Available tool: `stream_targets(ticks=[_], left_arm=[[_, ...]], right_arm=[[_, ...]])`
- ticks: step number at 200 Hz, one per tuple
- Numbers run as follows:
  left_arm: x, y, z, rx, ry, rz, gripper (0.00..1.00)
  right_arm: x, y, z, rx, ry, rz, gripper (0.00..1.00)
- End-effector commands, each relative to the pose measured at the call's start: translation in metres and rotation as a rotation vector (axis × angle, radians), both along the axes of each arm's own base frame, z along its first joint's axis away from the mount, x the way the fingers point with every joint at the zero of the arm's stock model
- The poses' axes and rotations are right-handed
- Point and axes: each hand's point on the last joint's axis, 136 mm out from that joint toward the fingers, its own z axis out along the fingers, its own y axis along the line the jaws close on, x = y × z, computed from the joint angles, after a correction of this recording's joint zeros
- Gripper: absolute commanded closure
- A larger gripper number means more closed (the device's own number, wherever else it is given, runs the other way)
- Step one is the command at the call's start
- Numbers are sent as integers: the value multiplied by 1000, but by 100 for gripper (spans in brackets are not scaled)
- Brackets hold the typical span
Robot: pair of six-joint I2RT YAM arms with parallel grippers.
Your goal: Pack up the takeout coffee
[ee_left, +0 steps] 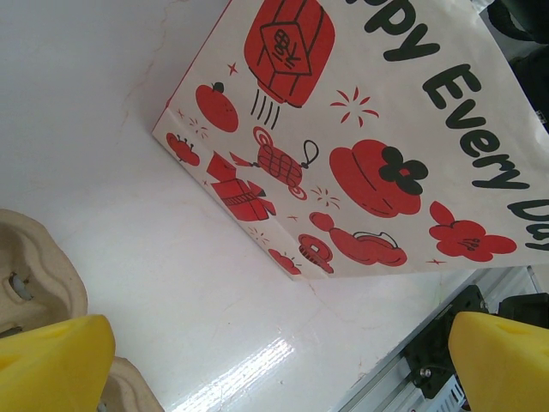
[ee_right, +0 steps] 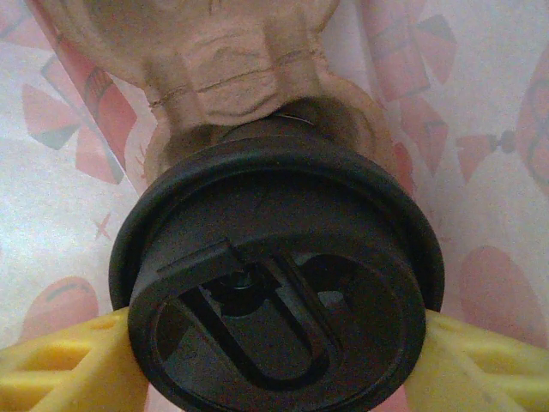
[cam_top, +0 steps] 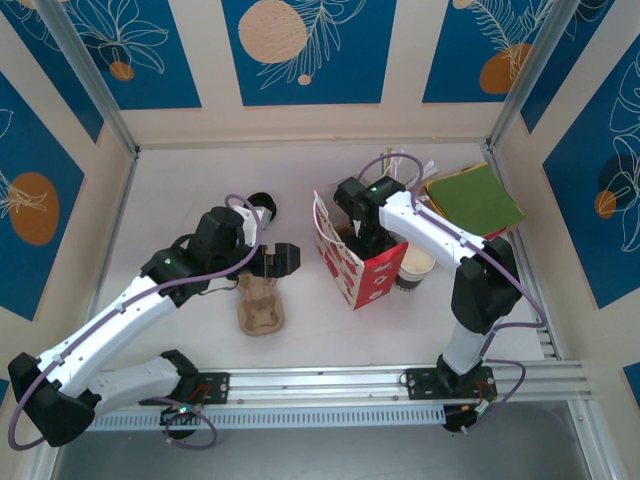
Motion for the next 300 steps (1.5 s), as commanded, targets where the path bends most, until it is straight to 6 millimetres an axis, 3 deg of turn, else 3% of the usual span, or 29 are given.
stream_targets(ticks=[1,106,300], left_arm=[[1,1,4,-11,-22,-1,0],[2,3,1,-2,-21,2,0],[3,2,2,8,-31,-7,0]], right_arm=[[-4,-3,-22,-32,73,-13,30],[-5,-4,-12,-42,59,-19,21],[-1,1,-4,-44,46,-14,16]])
